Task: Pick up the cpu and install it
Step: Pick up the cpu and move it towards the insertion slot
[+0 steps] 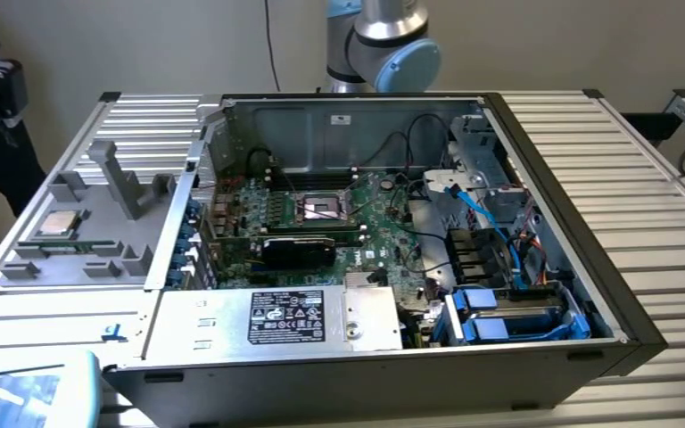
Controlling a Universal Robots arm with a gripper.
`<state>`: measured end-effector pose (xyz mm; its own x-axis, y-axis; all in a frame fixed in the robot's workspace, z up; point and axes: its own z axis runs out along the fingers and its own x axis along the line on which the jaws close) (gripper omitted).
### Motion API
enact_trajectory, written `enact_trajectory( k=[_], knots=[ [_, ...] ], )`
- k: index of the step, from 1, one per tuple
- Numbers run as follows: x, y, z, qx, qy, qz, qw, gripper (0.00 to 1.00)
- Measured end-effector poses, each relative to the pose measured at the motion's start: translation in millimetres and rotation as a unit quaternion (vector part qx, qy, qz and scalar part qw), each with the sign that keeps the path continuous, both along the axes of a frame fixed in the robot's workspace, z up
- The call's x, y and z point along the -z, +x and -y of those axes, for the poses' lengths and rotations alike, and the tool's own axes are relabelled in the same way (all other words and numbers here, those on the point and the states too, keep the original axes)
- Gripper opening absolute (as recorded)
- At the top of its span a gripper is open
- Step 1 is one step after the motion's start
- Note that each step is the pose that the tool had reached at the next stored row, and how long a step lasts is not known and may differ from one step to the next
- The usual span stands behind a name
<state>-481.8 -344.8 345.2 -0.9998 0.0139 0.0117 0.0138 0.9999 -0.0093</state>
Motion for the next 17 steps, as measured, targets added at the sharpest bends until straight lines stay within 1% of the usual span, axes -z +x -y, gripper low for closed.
enact_trajectory(
  k=[3, 5, 17],
  knots=[
    [4.8, -3.5, -1.7, -0.001, -0.0005, 0.0025, 1.0000, 0.49],
    [8.6, -6.7, -2.3, -0.001, -0.0004, 0.0035, 1.0000, 0.49],
    [30.3, -8.1, -2.6, -0.003, -0.0004, 0.0038, 1.0000, 0.49]
  ],
)
